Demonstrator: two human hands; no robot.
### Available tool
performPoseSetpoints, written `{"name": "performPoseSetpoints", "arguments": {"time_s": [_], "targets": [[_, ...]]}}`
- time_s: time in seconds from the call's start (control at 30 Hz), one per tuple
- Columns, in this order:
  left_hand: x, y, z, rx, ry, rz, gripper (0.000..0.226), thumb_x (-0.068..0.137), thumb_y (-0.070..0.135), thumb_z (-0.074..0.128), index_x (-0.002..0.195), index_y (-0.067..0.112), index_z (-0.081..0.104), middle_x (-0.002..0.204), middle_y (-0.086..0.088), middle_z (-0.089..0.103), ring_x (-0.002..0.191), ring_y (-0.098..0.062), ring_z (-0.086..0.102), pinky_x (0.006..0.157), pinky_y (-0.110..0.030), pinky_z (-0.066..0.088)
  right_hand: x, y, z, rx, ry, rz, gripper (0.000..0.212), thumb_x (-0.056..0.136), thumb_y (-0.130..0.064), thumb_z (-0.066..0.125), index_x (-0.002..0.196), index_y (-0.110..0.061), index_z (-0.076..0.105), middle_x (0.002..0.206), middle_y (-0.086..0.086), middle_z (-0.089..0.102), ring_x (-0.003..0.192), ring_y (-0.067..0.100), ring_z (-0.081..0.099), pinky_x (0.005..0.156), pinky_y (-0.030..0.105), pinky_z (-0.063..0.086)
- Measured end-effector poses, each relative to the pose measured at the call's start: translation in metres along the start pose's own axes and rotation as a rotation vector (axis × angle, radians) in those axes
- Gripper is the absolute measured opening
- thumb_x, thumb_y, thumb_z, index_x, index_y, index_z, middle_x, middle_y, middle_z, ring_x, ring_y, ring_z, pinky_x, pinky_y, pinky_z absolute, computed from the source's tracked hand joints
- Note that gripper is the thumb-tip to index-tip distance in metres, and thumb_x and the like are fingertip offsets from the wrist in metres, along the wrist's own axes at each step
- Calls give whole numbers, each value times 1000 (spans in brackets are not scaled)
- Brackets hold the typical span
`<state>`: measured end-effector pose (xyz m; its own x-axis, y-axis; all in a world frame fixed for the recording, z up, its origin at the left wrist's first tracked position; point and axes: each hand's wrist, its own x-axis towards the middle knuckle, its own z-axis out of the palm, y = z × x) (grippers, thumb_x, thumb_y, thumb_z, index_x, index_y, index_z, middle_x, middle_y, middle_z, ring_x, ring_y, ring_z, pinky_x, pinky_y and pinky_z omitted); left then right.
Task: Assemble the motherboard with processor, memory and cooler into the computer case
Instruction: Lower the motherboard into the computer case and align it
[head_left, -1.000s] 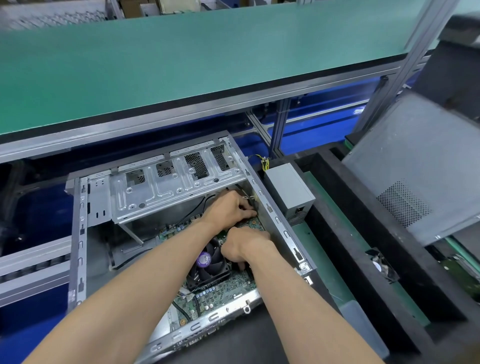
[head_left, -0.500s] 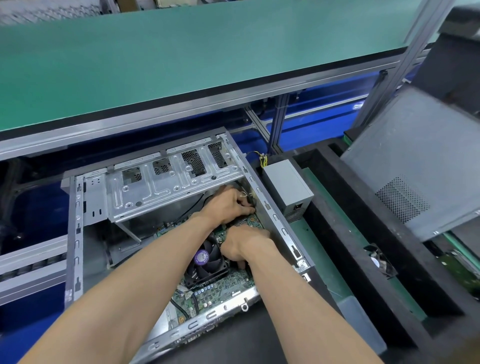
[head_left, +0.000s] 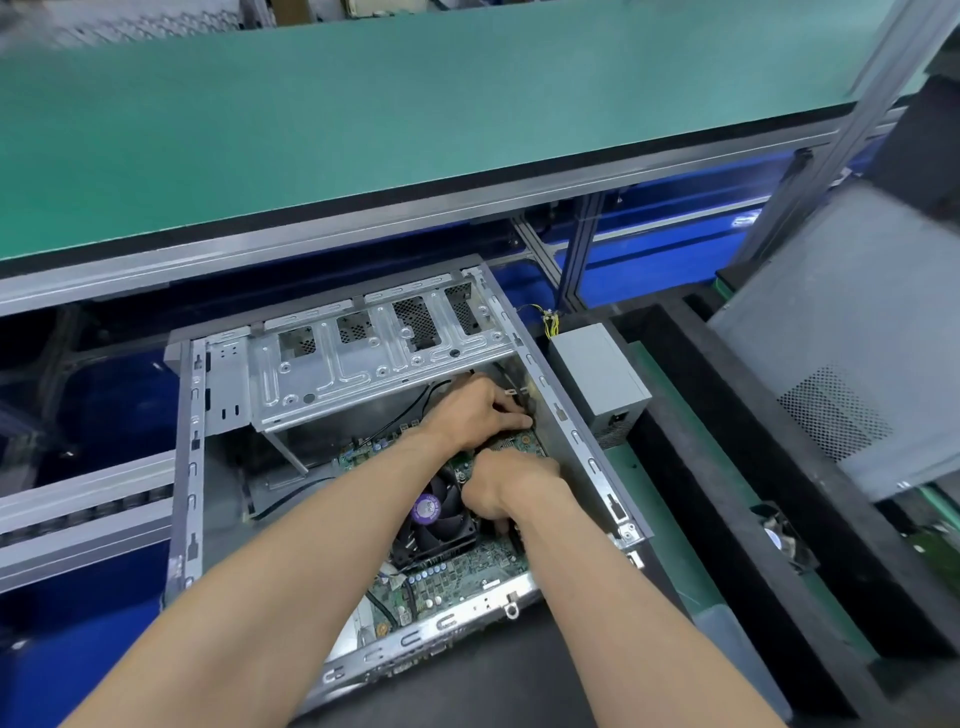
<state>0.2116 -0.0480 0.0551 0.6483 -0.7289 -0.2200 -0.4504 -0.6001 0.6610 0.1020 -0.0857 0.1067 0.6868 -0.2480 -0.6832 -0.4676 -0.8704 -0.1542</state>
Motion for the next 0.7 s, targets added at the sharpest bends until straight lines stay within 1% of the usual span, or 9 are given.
{"name": "performPoseSetpoints", "arguments": {"time_s": [0.07, 0.13, 0.23, 0.3, 0.4, 0.53, 0.6, 0.63, 0.7], "targets": [[-1, 1, 0, -11, 25, -13, 18, 81, 49, 78, 90, 33, 81, 75, 19, 71, 69, -3, 62, 58, -21, 46, 0, 1, 0, -4, 16, -11, 38, 95, -23, 43, 127, -12, 58, 129, 13, 62, 115, 33, 59, 82, 42, 39], [0, 1, 2, -2, 35, -20, 19, 80, 50, 78, 90, 34, 81, 75, 13, 73, 68, -6, 63, 56, -24, 46, 0, 1, 0, -9, 25, -19, 36, 94, -22, 43, 125, -12, 58, 128, 13, 62, 114, 34, 59, 81, 41, 38], [1, 2, 3, 12, 48, -16, 17, 81, 49, 78, 90, 34, 81, 77, 7, 75, 66, -9, 63, 50, -20, 41, 2, 1, 1, -9, 41, -34, 33, 93, -22, 44, 121, -12, 59, 128, 15, 62, 113, 35, 60, 81, 43, 37], [2, 1, 3, 10, 59, -3, 16, 80, 48, 79, 89, 34, 81, 78, 9, 75, 69, -9, 64, 50, -17, 39, 2, 1, 1, -8, 50, -38, 37, 93, -23, 46, 125, -11, 59, 132, 15, 60, 117, 36, 59, 85, 45, 40], [3, 1, 5, -1, 83, 2, 14, 78, 48, 81, 84, 36, 81, 77, 17, 73, 75, -2, 63, 50, -10, 37, 3, 1, 2, -12, 58, -44, 42, 93, -25, 46, 130, -10, 57, 137, 16, 57, 121, 39, 57, 94, 49, 41], [4, -2, 7, -19, 101, -34, 15, 74, 51, 82, 80, 37, 80, 76, 19, 72, 75, -1, 61, 52, -10, 38, 4, 1, 3, -9, 72, -56, 40, 94, -28, 45, 129, -11, 58, 135, 16, 58, 120, 39, 57, 96, 50, 41], [6, -2, 7, -15, 85, -38, 15, 75, 50, 81, 75, 36, 79, 75, 16, 72, 74, -2, 61, 54, -10, 38, 5, 1, 3, -9, 82, -73, 39, 94, -27, 46, 127, -11, 60, 133, 16, 60, 119, 38, 58, 94, 48, 41], [7, -1, 7, -16, 68, -44, 16, 76, 49, 81, 72, 34, 78, 74, 15, 72, 70, -1, 60, 54, -10, 37, 5, 1, 3, -10, 85, -79, 38, 95, -27, 46, 126, -11, 60, 132, 15, 61, 118, 37, 59, 90, 47, 40], [7, 1, 5, -13, 26, -62, 20, 77, 45, 82, 65, 32, 73, 72, 15, 71, 64, 0, 58, 57, -16, 39, 6, 1, 3, -12, 89, -86, 36, 95, -26, 46, 124, -12, 61, 130, 14, 63, 116, 36, 60, 84, 44, 38]]}}
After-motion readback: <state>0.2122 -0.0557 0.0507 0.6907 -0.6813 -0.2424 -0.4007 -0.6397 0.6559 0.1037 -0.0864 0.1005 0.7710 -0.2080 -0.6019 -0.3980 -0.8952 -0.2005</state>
